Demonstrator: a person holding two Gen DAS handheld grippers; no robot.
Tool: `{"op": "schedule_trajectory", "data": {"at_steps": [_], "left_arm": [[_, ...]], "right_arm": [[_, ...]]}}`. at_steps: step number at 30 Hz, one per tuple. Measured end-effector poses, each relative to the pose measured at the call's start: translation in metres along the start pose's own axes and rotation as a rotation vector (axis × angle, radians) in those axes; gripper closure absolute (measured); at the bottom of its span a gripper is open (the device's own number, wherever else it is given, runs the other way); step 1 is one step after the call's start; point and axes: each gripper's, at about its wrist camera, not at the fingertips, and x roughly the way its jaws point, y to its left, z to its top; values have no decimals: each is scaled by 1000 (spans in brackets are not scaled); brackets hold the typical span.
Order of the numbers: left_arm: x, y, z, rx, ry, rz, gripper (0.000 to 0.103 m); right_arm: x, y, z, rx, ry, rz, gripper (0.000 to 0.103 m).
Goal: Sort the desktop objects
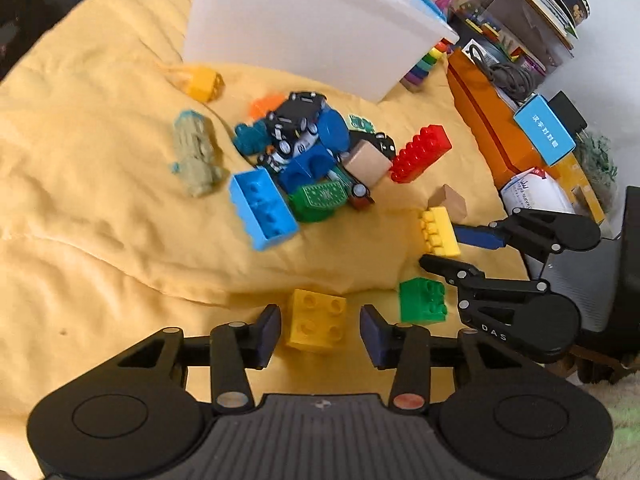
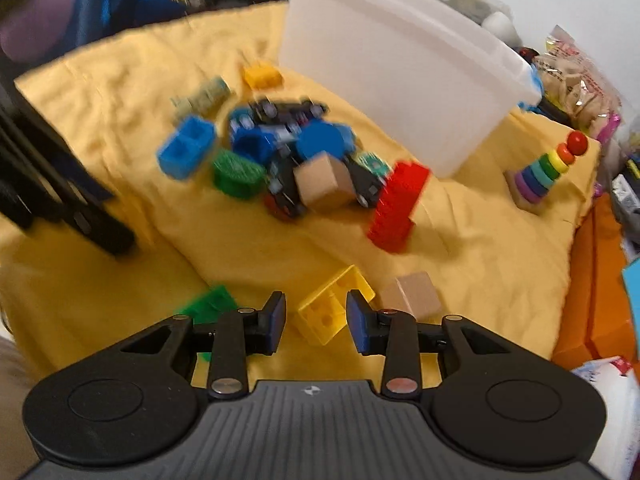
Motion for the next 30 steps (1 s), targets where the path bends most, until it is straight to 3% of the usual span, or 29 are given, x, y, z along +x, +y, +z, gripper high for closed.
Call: {"op": "schedule_trajectory", "data": {"at_steps": [4,7,9,11,14,16,20,24,27,30], "left_arm": [[-2,-8,3,43,-6,19,54],[-3,-10,2,81,-4,33,54],[-5,-14,2,108,-8,48,53],[-5,-19,2,137,-11,61,50],[-1,-25,0,167,1,98,50],[1,-27,-1,189,7,120,50],[2,-30,-3,209,2,140,50],[3,-31,-5,212,6,153,50],[4,-33,-7,214,6,155,50],[4,-34,-9,215,7,160,50]], "right_arm": [[5,0,-10,-34,-1,-32,69],[-3,-11,-14,28,-33,-4,69],[-14,-27,-16,140,-62,87,69],[-18,-49,-20,320,-76,257,69],[1,-79,-39,604,-28,454,69],[14,-91,-52,727,19,500,69],[8,-98,-68,777,34,472,68],[-3,-95,-66,693,18,377,64],[-14,-87,-57,592,-41,265,64],[-13,-94,-59,612,-66,225,65]]}}
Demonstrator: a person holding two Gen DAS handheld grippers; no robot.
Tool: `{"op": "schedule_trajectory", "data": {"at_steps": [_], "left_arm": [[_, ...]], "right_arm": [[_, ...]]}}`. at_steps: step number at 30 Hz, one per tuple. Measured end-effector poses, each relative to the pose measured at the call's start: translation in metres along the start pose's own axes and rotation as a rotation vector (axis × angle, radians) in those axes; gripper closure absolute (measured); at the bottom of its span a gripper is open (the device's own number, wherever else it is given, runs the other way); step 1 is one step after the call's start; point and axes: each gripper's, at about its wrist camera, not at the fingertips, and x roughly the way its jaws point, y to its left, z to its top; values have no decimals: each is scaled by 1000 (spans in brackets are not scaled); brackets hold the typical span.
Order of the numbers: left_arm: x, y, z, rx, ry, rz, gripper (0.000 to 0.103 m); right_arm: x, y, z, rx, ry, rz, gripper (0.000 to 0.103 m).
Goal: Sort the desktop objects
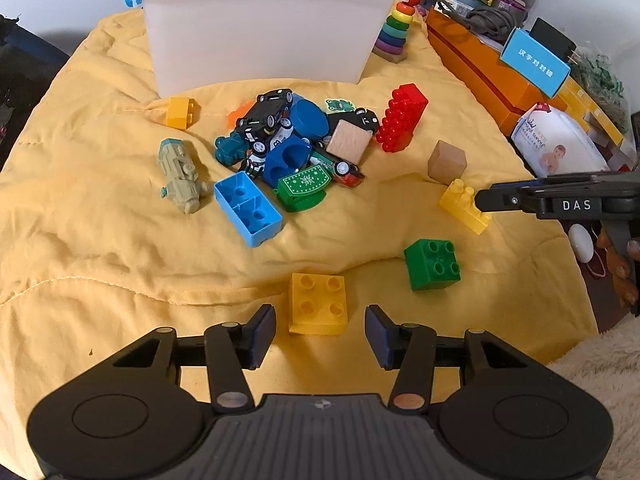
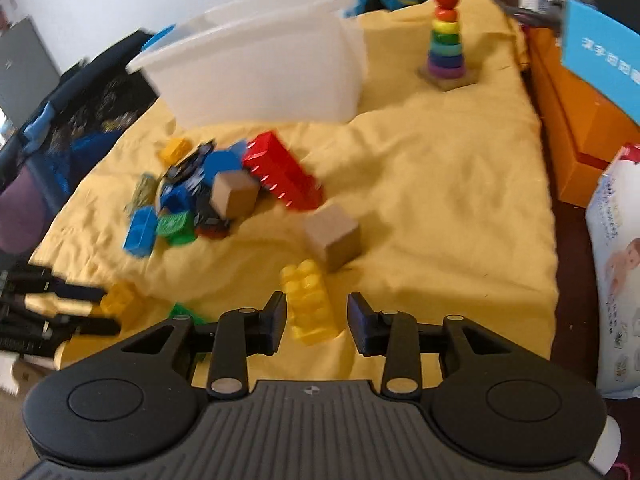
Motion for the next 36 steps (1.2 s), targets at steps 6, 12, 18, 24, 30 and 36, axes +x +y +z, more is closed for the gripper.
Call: {"op": "schedule_trajectory", "data": {"at_steps": [6,12,18,24,30,36], "left_arm": [[1,-3,0,7,-9,13,47],[14,-6,1,37,-3,4,54],[2,-8,3,98,-28,-51,67],[-36,8,46,57,-159,-33,67],[-73,34,130,18,-393,-3,67],[-59,46,201,51,-487,74,67]], "right_arm": [[-5,19,2,-176,-11,-25,51],[18,31,-6,-275,46,-105,54],[20,38,-11,-340,73,-113,76],[-4,46,13,-345,6,-94,76],[-29,64,82,-381,-223,-96,76],[-22,77,154,-344,-365,-110,76]]}}
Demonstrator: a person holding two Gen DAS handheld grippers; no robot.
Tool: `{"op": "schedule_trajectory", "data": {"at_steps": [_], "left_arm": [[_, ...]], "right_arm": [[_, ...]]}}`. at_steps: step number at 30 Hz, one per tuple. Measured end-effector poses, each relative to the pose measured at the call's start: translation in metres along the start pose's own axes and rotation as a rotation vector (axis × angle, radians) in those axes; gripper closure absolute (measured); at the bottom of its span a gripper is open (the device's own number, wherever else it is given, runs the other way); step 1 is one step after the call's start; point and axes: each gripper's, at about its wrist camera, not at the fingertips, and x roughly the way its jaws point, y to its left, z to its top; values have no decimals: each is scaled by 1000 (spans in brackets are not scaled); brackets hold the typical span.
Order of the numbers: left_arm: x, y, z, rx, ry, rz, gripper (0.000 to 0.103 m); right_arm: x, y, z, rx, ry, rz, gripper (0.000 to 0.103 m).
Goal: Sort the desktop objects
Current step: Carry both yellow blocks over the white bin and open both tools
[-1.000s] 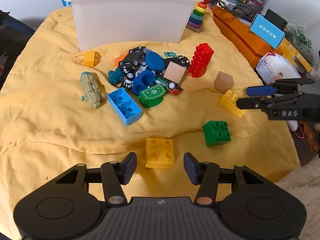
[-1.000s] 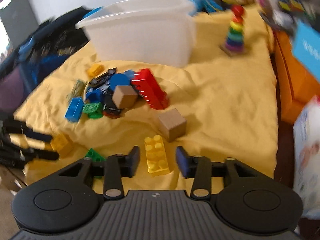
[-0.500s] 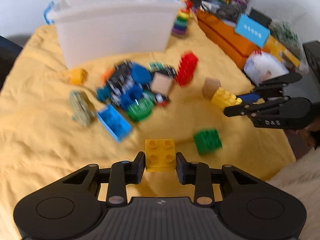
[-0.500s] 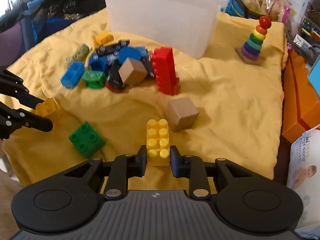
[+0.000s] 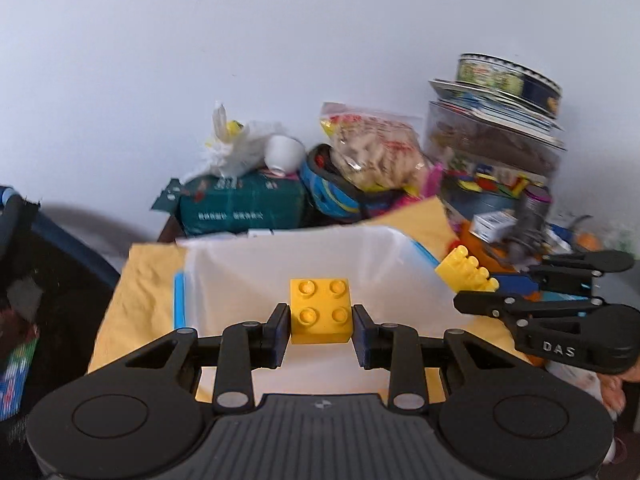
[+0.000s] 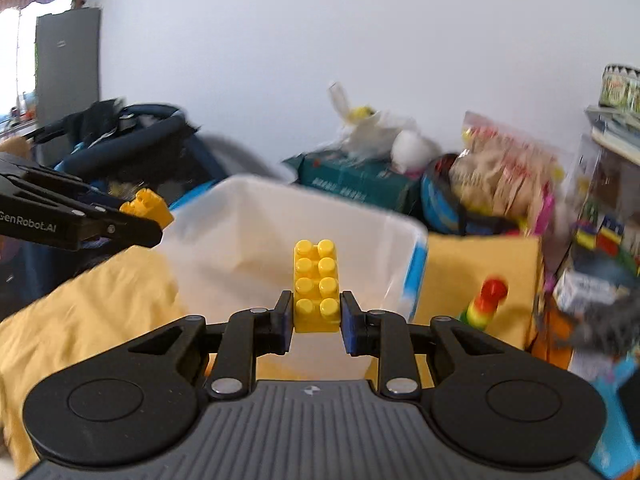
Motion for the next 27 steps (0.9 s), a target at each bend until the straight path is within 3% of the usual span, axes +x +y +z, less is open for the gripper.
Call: {"op": "schedule_trajectory", "data": {"at_steps": [4,7,8,11,15,18,23,26,27], "left_arm": [[51,13,3,-79,51,-1,67],[70,12,-4,-48,97,39,66],[72,11,-6,-41,108,50,59],[56,13,-8,-49,80,28,53],[18,14,-19,-77,27,-12,46],[-4,8,-41,-64,32,-21,40],[-19,-11,-103,-21,160,-56,40],[-14,-24,-139,-9,273,-69,40],[-12,-28,-148,-7,302,-64,40]], "right_arm": [[33,-7,14,82,-4,-1,76],[55,-9,12,105,20,-30,76],[62,-8,9,104,35,-36,75],[71,-8,2,97,85,-28,73],[46,-15,4,115,32,-14,72],[21,-17,0,130,5,30,71],[-9,-7,-27,127,46,106,68],[-18,10,-54,102,108,175,68],[-17,16,-66,98,145,190,63]]}}
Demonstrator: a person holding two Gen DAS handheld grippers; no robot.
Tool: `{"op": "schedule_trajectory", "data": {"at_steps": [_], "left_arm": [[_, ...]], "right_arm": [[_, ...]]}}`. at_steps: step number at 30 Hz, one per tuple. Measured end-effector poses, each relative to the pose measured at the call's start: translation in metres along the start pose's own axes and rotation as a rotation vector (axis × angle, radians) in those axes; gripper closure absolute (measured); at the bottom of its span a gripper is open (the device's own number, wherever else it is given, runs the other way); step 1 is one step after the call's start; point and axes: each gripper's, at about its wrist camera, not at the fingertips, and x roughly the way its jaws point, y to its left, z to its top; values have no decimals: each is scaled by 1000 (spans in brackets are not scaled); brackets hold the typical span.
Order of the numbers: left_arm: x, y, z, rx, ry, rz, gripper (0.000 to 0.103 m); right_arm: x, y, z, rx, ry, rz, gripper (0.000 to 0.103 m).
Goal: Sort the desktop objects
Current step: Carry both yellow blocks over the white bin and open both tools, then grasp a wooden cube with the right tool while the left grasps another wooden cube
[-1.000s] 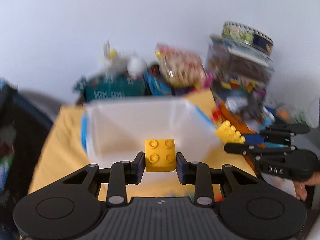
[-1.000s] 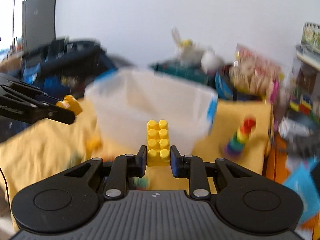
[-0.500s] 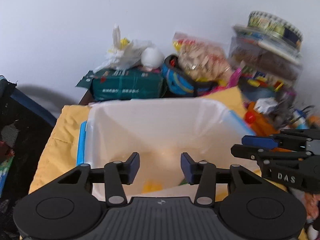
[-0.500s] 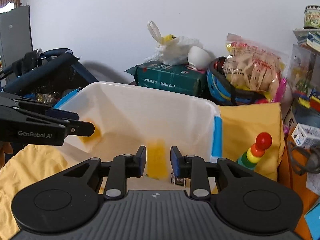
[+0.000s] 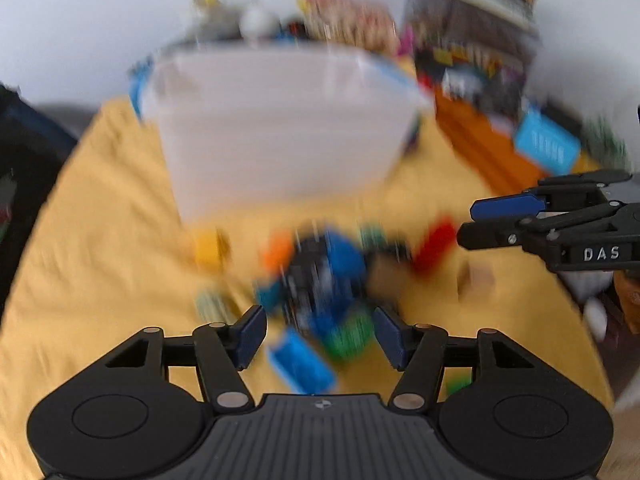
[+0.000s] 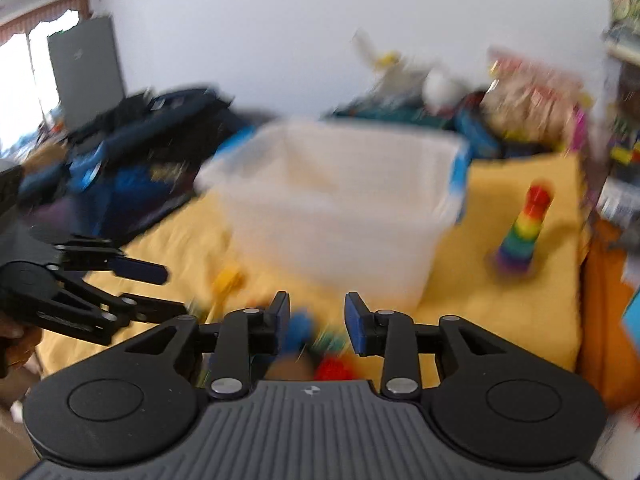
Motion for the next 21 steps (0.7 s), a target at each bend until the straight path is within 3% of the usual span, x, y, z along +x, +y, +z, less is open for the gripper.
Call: {"op": "schedule_trajectory", "data": {"at_steps": [4,10,13,17,20,21], "left_arm": [[6,-18,-16,63,44,-24,40],[13,-46,9,173,8,-80,40],[35,-61,25,213,12,-43,40],[66,-65,39,226,42,-47,40],[82,-66,42,250,73,-73,45],[86,-66,41,257,86,-67,46]], "right_arm": [[12,12,-41,-6,132,-32,61],[12,-14,-60,57,142,-236,50],[21,-32,-65,102,153,-200,50],[36,-24,-77,-19,205,-198,49],[40,-17,-87,-33,204,-198,62],[38,-16,-88,-18,199,-201,63]]}}
